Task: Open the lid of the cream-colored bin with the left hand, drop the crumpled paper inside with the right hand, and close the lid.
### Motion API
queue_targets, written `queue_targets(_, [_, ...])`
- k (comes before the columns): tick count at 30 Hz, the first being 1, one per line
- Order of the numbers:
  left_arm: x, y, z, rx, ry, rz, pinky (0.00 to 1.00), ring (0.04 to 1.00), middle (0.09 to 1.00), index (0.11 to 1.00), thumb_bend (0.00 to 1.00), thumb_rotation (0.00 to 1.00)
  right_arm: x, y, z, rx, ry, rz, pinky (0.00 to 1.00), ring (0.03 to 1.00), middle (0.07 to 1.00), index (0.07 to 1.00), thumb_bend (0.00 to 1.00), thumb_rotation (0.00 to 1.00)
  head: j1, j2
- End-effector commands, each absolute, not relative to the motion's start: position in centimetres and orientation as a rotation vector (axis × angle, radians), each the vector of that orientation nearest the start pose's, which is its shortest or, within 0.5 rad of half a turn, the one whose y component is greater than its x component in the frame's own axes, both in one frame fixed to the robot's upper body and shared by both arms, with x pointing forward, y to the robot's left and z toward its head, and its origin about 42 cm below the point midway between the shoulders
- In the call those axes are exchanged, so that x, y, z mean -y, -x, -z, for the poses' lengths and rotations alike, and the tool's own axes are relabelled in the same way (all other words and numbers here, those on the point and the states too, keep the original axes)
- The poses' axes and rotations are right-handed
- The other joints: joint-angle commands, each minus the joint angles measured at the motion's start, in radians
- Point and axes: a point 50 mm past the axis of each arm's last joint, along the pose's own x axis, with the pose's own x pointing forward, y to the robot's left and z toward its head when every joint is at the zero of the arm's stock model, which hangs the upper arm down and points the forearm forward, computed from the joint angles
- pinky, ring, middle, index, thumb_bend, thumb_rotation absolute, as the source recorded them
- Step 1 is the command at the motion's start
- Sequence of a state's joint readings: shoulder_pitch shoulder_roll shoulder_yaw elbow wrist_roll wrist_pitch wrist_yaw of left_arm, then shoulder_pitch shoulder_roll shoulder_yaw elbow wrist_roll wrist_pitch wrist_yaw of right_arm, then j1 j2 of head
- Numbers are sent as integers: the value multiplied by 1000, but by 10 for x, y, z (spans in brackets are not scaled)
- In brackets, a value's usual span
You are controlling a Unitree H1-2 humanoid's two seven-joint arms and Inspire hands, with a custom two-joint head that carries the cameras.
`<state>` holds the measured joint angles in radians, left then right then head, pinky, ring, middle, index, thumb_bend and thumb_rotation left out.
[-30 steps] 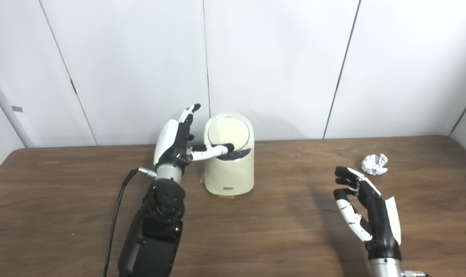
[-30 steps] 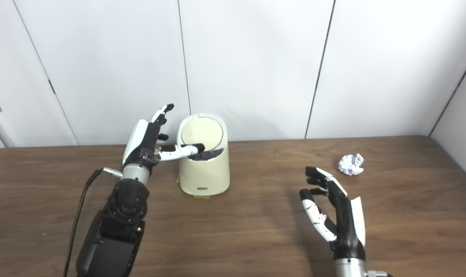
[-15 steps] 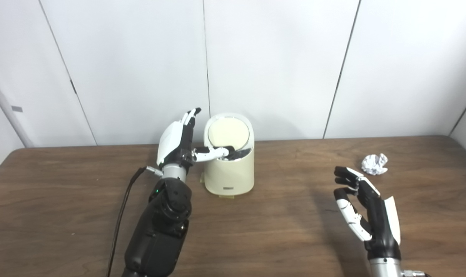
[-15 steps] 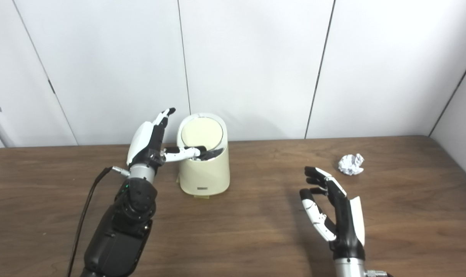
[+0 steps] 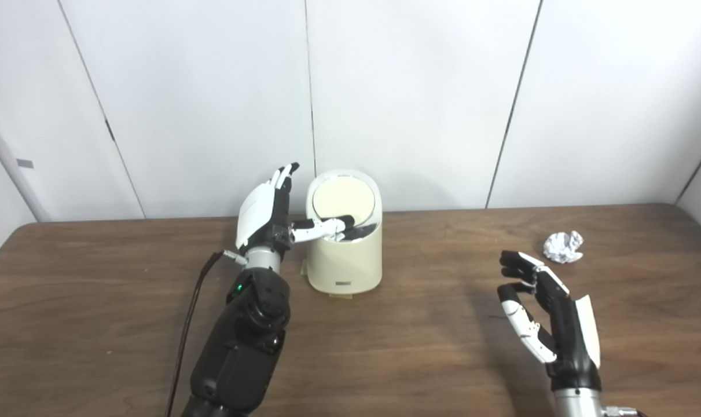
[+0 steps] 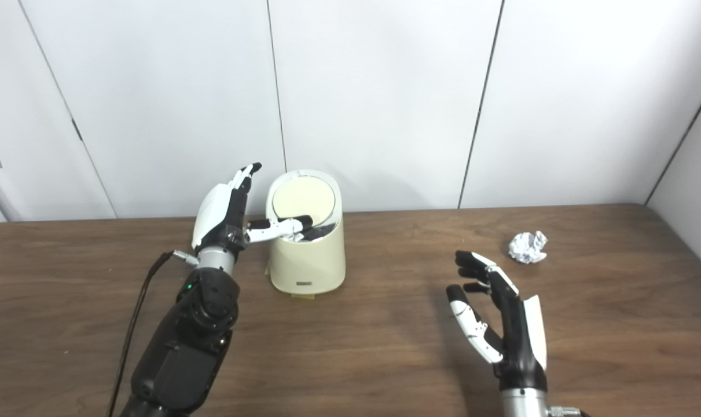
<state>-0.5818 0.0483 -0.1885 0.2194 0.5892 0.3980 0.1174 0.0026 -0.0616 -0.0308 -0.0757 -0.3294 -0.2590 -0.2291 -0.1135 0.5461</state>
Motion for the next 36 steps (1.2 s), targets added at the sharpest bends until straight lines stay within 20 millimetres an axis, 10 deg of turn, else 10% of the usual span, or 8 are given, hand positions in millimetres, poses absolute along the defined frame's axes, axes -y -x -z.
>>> queue_targets(1, [-140, -457, -257, 204, -722, -90, 938, 1000, 1000, 1000, 914, 368, 228, -278, -132, 378, 321, 195, 632, 729, 751, 738, 232, 664, 0, -1])
queue_targets(15, [-140, -463, -266, 200, -704, -83, 909, 1000, 1000, 1000, 908, 445, 226, -279, -131, 371, 323, 200, 619, 719, 744, 733, 237, 674, -2, 3])
queue_targets(24, [-136, -463, -282, 230, -843, -66, 973, 1000, 1000, 1000, 934, 189, 224, -279, -134, 378, 333, 204, 611, 718, 740, 729, 210, 625, -4, 10])
queue_targets(36, [-139, -459, -296, 335, -1145, -98, 1000, 1000, 1000, 1000, 1000, 215, 223, -280, -136, 378, 357, 209, 609, 714, 735, 724, 234, 670, -2, 18])
